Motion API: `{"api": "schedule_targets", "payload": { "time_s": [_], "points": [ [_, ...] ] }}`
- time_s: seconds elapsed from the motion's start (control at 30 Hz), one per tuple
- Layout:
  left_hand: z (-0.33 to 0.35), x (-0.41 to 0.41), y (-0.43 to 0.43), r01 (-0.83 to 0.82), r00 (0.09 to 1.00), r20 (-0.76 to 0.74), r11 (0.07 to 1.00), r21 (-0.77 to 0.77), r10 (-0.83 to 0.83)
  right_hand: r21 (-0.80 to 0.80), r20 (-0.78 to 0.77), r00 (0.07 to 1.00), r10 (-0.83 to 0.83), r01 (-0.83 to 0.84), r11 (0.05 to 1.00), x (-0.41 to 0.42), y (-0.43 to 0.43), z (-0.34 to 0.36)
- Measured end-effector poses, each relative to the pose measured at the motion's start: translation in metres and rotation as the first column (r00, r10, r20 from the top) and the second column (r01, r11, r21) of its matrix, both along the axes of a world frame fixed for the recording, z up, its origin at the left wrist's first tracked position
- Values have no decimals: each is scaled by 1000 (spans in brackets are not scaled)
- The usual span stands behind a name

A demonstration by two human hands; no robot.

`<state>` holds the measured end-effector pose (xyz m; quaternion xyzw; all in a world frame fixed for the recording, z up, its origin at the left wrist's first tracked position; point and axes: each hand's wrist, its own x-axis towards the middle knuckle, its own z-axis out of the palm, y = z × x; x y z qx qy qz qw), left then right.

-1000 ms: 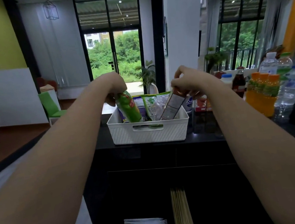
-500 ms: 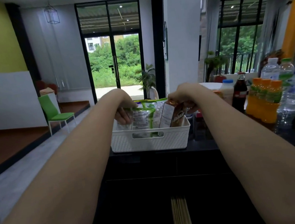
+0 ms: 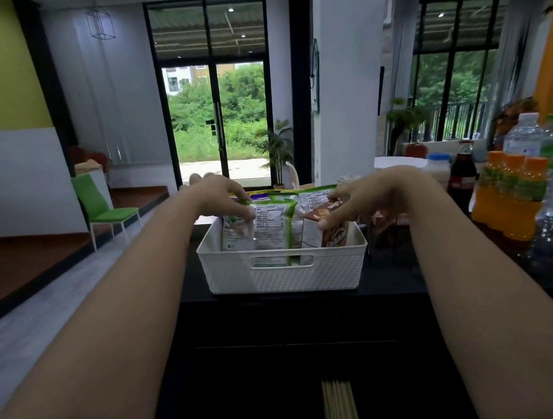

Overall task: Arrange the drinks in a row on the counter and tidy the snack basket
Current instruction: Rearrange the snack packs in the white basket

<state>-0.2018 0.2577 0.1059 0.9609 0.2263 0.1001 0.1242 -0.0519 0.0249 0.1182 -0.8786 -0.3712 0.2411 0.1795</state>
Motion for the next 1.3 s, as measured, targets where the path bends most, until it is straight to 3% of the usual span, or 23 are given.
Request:
{"api": "schedule_targets", "payload": {
  "time_s": [0.07,0.17,0.23,0.33,0.43,0.63,0.8,0.97,1.17,1.3],
  "points": [
    [-7,1,-1,11,999,50,993,118,-17,-11,86,995,47,-46,999,2,0,1],
    [-18,3,-2,185,970,184,973,-139,-158,-80,296,949,112,-92,993,3,6,-4],
    [-25,4,-5,222,958,224,958,-181,-179,-71,434,896,91,-67,995,2,10,-12],
    [-31,5,-3,184,956,250,978,-98,-155,49,591,807,-17,-15,999,0,19,-28],
    [-29,6,2,160,960,242,986,-51,-143,167,655,753,-68,-57,984,-1,33,-41],
    [-14,8,14,85,993,70,986,145,-96,234,699,708,-95,-101,967,-2,44,-58],
    [-22,31,3,-45,999,34,939,342,36,222,827,547,-131,-104,969,-2,53,-63],
    [-47,49,-14,-119,990,104,942,315,90,265,768,624,-141,-110,958,5,63,-76],
    [-64,50,-3,52,993,100,994,92,-61,251,663,743,-94,-101,963,11,68,-69],
    [-66,47,-3,92,985,138,993,73,-102,213,634,771,-65,-93,973,15,73,-61]
  ]
}}
